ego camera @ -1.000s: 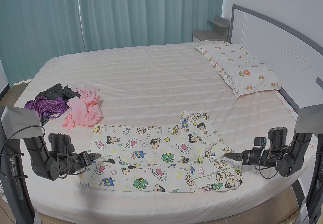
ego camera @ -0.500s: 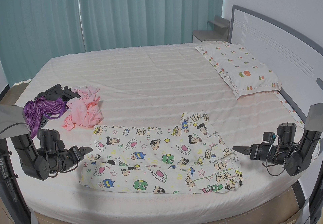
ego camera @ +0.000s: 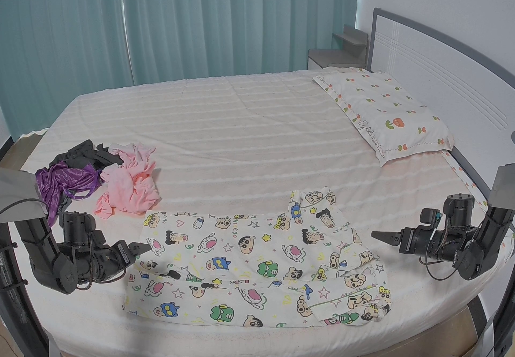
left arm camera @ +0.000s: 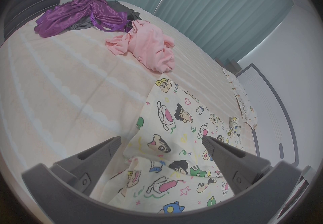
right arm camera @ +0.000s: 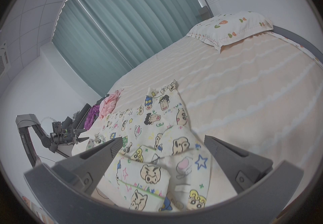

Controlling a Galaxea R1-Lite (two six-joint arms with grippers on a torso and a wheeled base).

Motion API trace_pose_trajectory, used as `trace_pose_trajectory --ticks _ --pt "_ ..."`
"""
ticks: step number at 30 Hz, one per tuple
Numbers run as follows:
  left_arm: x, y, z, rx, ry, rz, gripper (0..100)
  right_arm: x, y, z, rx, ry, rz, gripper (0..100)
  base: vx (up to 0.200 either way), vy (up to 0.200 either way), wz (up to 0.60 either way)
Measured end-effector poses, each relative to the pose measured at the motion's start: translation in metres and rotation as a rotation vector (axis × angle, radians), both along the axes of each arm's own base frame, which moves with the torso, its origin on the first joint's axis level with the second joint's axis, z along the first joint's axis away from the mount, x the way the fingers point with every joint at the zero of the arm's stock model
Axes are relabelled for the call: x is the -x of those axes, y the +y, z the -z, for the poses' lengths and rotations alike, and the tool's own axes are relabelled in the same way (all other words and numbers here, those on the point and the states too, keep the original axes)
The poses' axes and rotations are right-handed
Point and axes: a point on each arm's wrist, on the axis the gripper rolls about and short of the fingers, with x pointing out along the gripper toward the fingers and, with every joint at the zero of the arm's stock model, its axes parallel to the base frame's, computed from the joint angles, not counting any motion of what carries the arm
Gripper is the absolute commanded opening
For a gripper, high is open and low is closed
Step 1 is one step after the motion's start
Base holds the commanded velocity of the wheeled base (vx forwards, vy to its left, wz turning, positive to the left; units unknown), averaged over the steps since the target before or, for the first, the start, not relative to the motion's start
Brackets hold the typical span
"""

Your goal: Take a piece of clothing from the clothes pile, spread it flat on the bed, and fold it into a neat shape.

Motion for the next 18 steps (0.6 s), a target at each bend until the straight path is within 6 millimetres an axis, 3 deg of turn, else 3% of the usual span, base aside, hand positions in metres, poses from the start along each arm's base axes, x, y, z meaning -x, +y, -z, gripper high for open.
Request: trace_pose_trajectory --ticks 9,18 --pt "0.0036 0.0000 0.0000 0.000 0.004 0.003 100 0.0003 0.0026 0.0002 0.000 0.001 -0.010 100 0.000 0.200 0.00" --pt "0.0074 0.0007 0.0002 0.002 0.008 0.000 100 -0.0003 0.0060 -0.0002 -0.001 -0.003 -0.023 100 0.000 0.000 0.00"
